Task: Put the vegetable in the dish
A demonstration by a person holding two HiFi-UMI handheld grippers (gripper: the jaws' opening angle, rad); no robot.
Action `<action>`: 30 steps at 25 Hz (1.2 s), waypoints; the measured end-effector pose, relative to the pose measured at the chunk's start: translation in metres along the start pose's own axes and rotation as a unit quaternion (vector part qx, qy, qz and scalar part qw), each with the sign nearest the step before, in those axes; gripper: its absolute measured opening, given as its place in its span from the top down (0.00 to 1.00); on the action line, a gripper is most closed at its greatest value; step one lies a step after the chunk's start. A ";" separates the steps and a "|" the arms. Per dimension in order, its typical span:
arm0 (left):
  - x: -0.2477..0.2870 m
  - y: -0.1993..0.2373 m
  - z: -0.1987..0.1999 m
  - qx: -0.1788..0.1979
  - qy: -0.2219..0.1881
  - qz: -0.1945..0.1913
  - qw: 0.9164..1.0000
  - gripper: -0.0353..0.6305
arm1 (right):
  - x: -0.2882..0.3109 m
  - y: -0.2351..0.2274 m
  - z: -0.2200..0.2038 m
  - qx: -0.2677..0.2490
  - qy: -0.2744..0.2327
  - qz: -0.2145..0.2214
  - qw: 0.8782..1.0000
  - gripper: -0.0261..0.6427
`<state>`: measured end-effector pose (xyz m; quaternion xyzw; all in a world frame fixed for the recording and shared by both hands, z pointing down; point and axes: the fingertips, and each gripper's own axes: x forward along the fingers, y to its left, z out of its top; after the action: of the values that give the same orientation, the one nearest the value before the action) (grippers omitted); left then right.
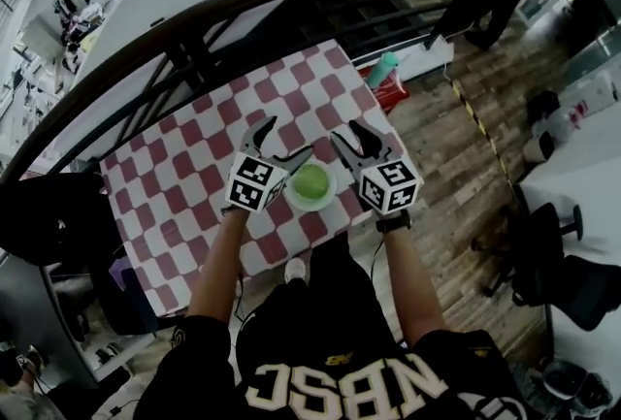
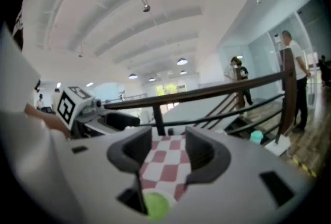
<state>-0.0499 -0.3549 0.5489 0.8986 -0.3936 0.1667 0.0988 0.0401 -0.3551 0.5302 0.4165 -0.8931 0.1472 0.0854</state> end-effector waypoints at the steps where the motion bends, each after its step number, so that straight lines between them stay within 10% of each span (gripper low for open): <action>1: -0.005 0.013 0.017 -0.003 -0.017 0.020 1.000 0.30 | 0.003 0.000 0.014 -0.011 -0.006 -0.013 1.000 0.65; 12: -0.084 0.063 0.146 -0.004 -0.145 0.163 0.976 0.56 | -0.003 0.027 0.156 -0.088 -0.093 -0.118 0.985 0.72; 23: -0.178 0.054 0.167 -0.036 -0.213 0.264 0.940 0.86 | -0.041 0.057 0.161 -0.068 -0.117 -0.176 0.975 0.89; 30: -0.178 0.031 0.152 -0.018 -0.210 0.251 0.945 0.92 | -0.061 0.072 0.156 -0.071 -0.118 -0.183 0.973 0.94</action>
<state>-0.1515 -0.3027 0.3425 0.7832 -0.6215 -0.0135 -0.0150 0.0186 -0.3196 0.3532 0.5800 -0.8137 0.0152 0.0340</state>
